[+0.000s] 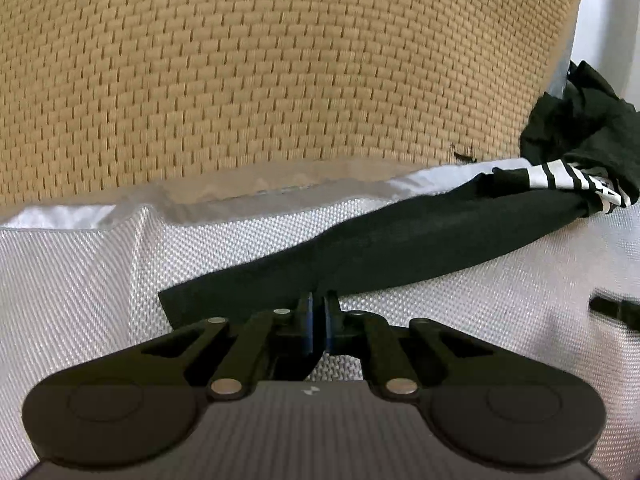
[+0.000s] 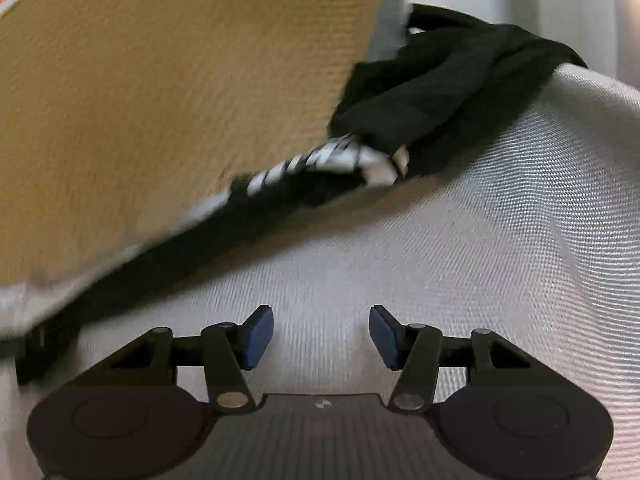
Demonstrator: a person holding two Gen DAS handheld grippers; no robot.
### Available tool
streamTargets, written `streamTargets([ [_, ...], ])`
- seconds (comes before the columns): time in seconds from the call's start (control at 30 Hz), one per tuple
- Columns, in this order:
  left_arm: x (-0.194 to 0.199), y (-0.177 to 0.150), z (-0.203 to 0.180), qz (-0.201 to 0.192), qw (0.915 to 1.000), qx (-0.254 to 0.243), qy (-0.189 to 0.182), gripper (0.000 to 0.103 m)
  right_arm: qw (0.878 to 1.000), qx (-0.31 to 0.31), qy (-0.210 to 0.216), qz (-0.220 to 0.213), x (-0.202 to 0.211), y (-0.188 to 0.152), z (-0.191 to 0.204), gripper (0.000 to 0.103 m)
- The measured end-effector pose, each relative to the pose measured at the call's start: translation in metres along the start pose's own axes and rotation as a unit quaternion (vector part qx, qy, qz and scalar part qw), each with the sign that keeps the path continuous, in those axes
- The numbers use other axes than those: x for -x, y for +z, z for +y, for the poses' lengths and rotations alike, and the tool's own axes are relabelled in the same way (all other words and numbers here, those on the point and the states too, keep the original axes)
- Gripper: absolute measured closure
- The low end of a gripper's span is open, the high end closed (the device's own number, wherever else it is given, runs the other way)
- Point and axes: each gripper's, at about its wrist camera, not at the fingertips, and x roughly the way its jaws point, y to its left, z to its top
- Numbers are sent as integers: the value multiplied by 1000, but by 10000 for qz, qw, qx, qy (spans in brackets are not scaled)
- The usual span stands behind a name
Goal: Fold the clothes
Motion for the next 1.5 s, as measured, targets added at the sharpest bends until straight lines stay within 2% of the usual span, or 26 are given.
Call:
streamTargets([
  [0.2, -8, -11, -1, 125, 9998, -184, -10, 96, 9984, -295, -193, -444, -20, 25, -10, 45],
  [0.33, -10, -12, 1, 126, 9998, -120, -33, 96, 9964, -513, -227, -630, -24, 41, -14, 45],
  [0.83, -13, -15, 2, 151, 9993, -306, -129, 94, 9951, -844, -267, -444, -54, 61, -18, 46],
  [0.87, -13, -15, 1, 141, 9992, -342, -129, 94, 9946, -893, -257, -464, -56, 61, -19, 47],
  [0.9, -13, -15, 1, 124, 9993, -342, -123, 94, 9946, -890, -283, -455, -56, 60, -18, 53],
  [0.93, -13, -16, 1, 105, 9993, -335, -116, 94, 9949, -851, -290, -465, -57, 60, -18, 65],
  [1.03, -14, -16, 1, 97, 9995, -288, -98, 94, 9951, -817, -294, -473, -57, 60, -21, 80],
  [1.13, -13, -15, 1, 89, 9993, -350, -113, 94, 9954, -770, -211, -534, -53, 61, -20, 86],
  [1.23, -12, -15, 0, 86, 9988, -481, -100, 94, 9957, -295, -231, -853, -41, 61, -3, 90],
  [1.33, -12, -15, 2, 96, 9992, -385, -91, 92, 9925, 197, -235, -1183, -29, 61, 18, 96],
  [1.5, -11, -15, 1, 100, 9995, -304, -48, 91, 9937, 184, -131, -1098, -32, 57, 15, 98],
])
